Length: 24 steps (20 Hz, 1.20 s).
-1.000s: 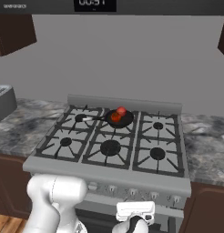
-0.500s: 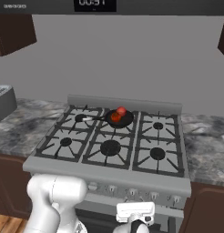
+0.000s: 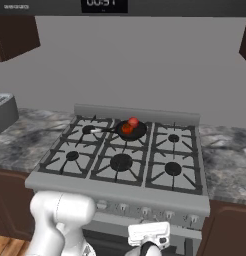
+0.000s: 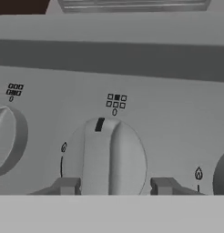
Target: Place the pan on the rear center burner on the stove. Then place the tomato and the onion in the pan and turn on the rear center burner.
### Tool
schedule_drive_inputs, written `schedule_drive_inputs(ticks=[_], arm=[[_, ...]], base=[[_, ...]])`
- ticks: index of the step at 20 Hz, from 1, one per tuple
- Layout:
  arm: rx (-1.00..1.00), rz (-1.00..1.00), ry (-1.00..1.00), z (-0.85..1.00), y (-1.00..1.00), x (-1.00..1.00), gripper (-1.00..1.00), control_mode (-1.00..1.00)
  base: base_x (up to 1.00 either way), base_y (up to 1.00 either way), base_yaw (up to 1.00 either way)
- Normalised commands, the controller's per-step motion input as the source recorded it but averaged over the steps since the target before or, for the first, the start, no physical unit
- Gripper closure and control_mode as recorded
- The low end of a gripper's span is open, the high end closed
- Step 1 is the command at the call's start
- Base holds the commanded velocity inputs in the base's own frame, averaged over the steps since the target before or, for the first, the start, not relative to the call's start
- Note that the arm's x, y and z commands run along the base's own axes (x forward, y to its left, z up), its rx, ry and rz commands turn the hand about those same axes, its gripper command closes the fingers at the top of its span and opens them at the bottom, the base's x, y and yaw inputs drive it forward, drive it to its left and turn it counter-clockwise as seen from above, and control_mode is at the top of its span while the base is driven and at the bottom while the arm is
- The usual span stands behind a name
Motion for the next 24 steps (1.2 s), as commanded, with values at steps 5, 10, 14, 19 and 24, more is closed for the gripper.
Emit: schedule_drive_inputs(ticks=[5,10,14,19,24], arm=[[-0.93,0.05,-0.1,0.52,0.46,0.43,1.0,-1.0],[-1.0,0.09,-0.26,0.09,0.61,0.43,1.0,-1.0],[-1.0,0.08,-0.27,0.0,0.73,0.32,1.0,-1.0],[-0.99,0.08,-0.2,0.05,0.62,0.21,1.0,-1.0],[-0.78,0.1,-0.17,0.15,0.44,0.0,1.0,-1.0]], base=[[0.0,0.0,0.0],[0.0,0.0,0.0],[0.0,0.0,0.0],[0.0,0.0,0.0],[0.0,0.0,0.0]])
